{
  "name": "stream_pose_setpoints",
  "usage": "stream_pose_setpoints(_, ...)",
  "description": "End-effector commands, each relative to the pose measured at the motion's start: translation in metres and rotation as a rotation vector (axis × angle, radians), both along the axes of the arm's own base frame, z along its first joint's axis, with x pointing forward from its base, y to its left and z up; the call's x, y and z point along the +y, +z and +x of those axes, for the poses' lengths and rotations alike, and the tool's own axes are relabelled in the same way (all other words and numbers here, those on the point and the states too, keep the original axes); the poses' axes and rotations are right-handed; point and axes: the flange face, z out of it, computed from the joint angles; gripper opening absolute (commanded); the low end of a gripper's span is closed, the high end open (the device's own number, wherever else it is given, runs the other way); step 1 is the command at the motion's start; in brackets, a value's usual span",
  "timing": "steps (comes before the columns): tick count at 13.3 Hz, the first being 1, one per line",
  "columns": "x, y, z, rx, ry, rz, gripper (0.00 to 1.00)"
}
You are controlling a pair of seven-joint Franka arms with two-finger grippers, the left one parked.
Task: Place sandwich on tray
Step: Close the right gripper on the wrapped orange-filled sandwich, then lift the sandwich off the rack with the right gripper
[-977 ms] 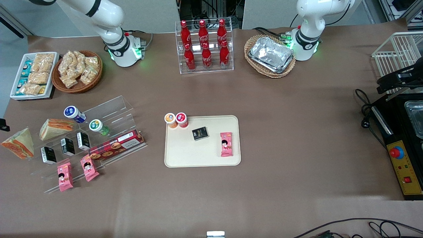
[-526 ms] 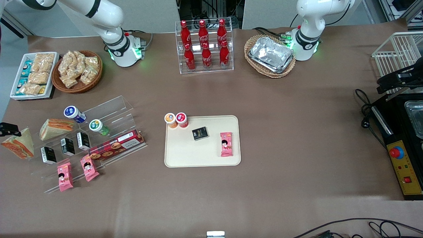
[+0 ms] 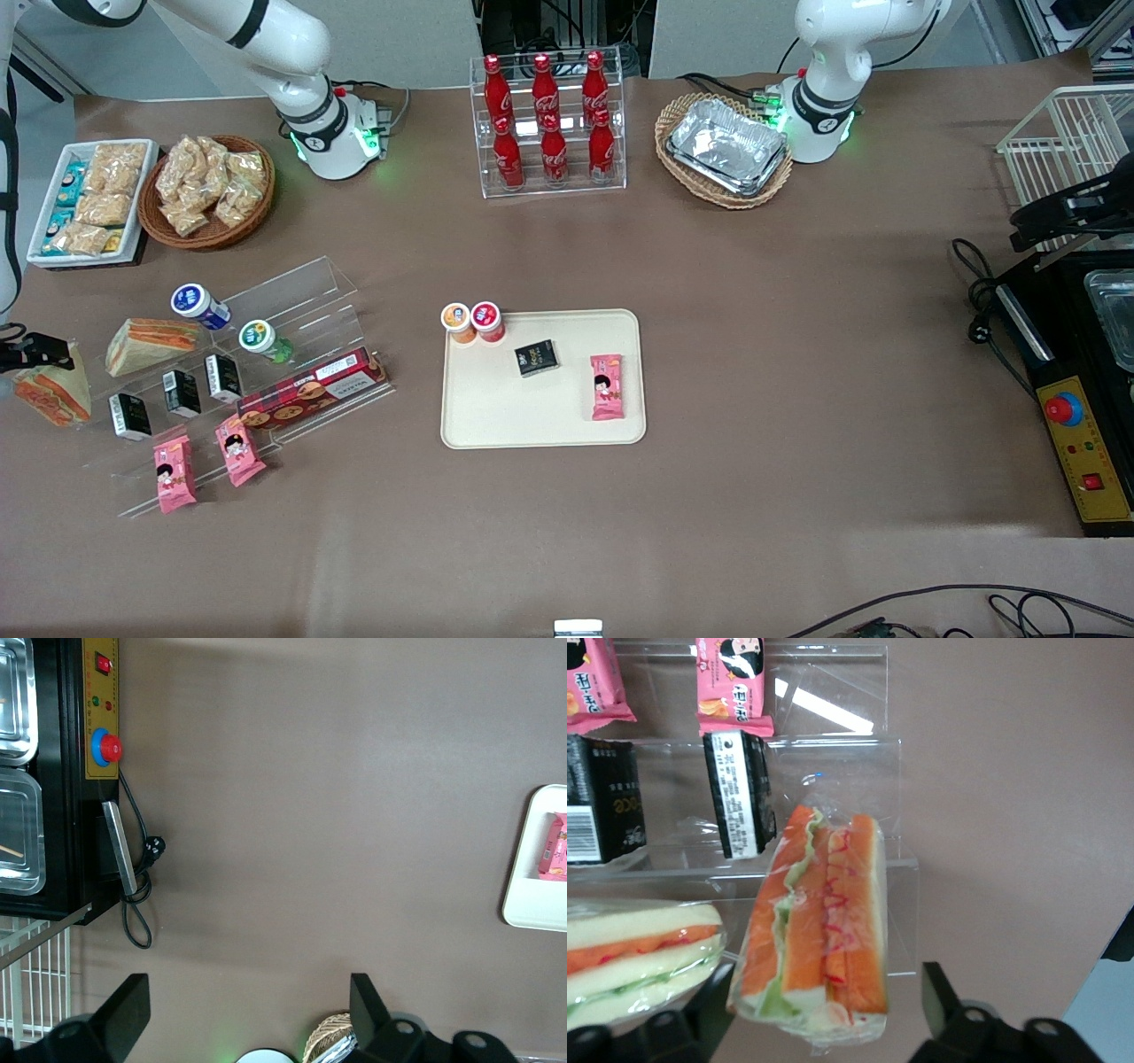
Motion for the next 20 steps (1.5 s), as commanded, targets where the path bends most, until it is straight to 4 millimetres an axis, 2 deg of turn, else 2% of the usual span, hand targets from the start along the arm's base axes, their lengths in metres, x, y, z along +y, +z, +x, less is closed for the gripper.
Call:
stream_pose_setpoints(1, 0.003, -0.001, 0.001, -0.017, 0.022, -0.010, 0.60)
stream_pose_setpoints(2, 0.006, -0.001, 0.002, -0.015, 0.026, -0.008, 0.51)
stream_pose_setpoints(4, 0.010, 0.001, 0.004, -0.016, 0.026, -0.003, 0.48)
stream_pose_setpoints(6, 0.011, 0.011, 0.007, -0.025, 0.031, -0.006, 0.46)
stream_pose_setpoints(8, 0.012, 0.040, 0.015, -0.013, 0.058, 0.000, 0.46)
stream_pose_setpoints(12, 0.053, 0.104, 0.043, -0.028, 0.190, -0.001, 0.46)
stream_pose_setpoints(14, 0.085, 0.118, 0.052, -0.017, 0.250, 0.008, 0.46)
stream_pose_setpoints(15, 0.109, 0.129, 0.055, -0.010, 0.280, 0.016, 0.47)
stream_pose_setpoints(17, 0.169, 0.144, 0.062, 0.005, 0.365, 0.034, 0.47)
stream_pose_setpoints(18, 0.205, 0.150, 0.065, 0.010, 0.428, 0.036, 0.47)
stream_pose_setpoints(20, 0.271, 0.150, 0.071, 0.027, 0.526, 0.044, 0.47)
